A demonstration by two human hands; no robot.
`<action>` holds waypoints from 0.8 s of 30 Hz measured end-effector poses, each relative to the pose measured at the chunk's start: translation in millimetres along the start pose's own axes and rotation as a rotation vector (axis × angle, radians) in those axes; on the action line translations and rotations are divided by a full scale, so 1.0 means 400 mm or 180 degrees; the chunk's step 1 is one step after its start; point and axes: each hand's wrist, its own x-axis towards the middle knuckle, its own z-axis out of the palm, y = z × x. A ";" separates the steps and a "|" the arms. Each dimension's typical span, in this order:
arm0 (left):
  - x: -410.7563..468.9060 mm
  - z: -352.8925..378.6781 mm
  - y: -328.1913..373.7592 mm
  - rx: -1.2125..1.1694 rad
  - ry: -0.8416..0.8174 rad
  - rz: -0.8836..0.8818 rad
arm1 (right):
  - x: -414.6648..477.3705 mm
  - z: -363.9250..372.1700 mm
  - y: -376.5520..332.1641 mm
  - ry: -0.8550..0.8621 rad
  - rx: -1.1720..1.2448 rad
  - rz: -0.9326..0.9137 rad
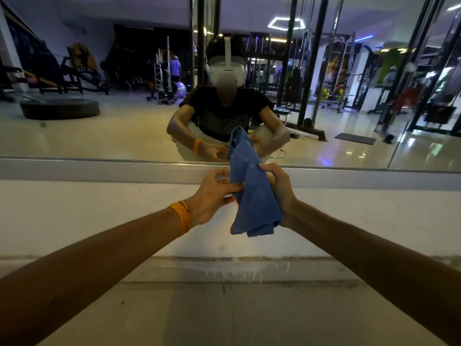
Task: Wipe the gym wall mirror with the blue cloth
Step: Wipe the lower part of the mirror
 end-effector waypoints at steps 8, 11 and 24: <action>-0.020 -0.007 0.020 0.0014 -0.0216 -0.0108 | -0.005 -0.006 -0.012 0.0078 -0.0704 -0.0550; -0.010 -0.018 0.034 0.0138 0.0270 0.0115 | 0.005 -0.033 -0.018 0.0058 -0.0883 -0.0404; -0.004 -0.013 0.105 0.1097 0.0190 0.1278 | 0.006 -0.088 -0.029 -0.0286 -0.1501 -0.0658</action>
